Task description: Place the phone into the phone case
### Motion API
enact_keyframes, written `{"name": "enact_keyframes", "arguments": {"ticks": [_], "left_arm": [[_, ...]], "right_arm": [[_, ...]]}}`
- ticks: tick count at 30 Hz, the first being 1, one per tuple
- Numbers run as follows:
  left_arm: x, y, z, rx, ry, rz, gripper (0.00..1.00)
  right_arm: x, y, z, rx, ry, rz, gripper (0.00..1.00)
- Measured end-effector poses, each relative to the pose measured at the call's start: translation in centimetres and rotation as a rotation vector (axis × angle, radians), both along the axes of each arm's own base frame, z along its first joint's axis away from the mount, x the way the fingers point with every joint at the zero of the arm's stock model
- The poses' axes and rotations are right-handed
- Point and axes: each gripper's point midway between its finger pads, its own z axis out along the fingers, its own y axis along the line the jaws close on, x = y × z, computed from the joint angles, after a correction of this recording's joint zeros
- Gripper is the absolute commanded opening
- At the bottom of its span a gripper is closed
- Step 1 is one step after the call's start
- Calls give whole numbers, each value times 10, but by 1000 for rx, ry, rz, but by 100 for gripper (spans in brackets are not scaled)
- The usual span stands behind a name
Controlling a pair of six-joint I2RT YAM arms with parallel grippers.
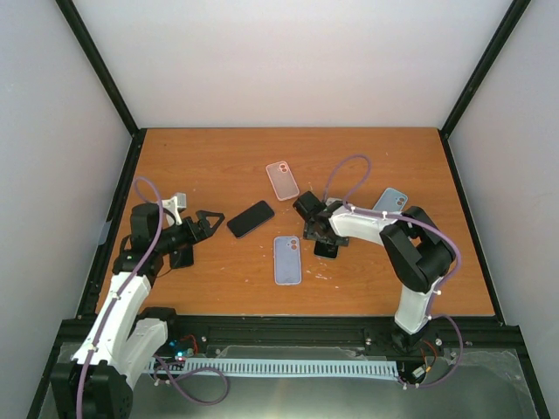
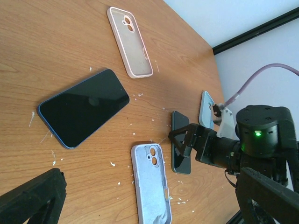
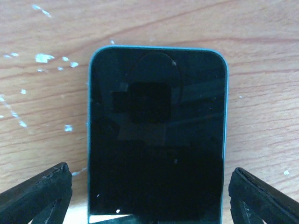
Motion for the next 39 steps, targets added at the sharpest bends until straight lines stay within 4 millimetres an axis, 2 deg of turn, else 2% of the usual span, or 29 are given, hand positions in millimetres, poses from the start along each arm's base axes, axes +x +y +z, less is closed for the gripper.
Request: {"name": "enact_keyframes", "arguments": {"ticks": [2,11,21,28,39], "left_arm": [[0,0,-1,-1,3,-1,100],[0,-1,-2,-2,5,-4,100],[-1,-1,-2,-6,9,-6,100],[-1,-1,-1,-9,6,-6,99],[-2,-3,0,-20,9,-15,99]], "right_arm": [[-1,-2,-8,-17,17,-3,88],[3,0,-10,-6,-5,-8,75],[3,0,-11,9,-31,15,80],[1,1,-13,49,-60,42,78],[-6,3,-10,75,-47,79,60]]}}
